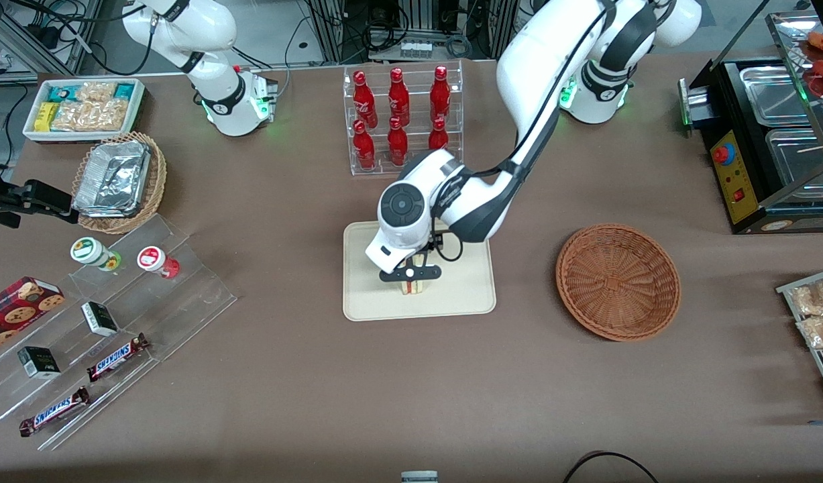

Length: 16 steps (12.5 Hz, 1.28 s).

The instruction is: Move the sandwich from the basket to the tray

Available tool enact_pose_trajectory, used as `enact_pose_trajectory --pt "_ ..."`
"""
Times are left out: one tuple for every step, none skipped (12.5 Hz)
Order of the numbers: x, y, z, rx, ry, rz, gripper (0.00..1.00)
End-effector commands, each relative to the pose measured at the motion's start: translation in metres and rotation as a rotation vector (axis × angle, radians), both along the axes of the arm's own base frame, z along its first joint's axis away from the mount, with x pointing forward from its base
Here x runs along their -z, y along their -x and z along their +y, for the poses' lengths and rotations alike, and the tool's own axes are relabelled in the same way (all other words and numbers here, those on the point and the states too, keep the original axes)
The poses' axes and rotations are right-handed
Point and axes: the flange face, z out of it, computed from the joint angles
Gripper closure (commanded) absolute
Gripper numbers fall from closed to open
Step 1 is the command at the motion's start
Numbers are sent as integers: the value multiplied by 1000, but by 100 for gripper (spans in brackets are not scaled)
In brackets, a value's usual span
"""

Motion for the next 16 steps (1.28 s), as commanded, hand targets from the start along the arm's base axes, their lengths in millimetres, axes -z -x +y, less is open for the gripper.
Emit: enact_pose_trajectory --pt "-73 -7 28 -87 -3 -12 1" --pt "-101 -10 42 -105 0 -19 1" --pt "-124 -16 63 -127 -10 -16 1" --pt "-152 -14 81 -137 -19 -14 1" --pt "-177 -16 103 -154 -22 -16 1" --pt "-197 -15 124 -166 -34 -11 1" --pt "-212 -17 148 -184 -44 -12 1" --pt "-225 -16 170 -173 -70 -24 1" --pt "-235 -14 190 -156 -80 -23 1" --pt "-245 -16 216 -146 -78 -24 1" --pt "-252 -17 239 -135 -75 -25 1" --pt "-260 -17 264 -120 -70 -28 1" --pt "-267 -19 287 -111 -64 -31 1" --pt "-273 -20 305 -100 -63 -25 1" --pt "-278 -21 322 -84 -72 -20 1" --pt "-284 -21 336 -72 -74 -21 1"
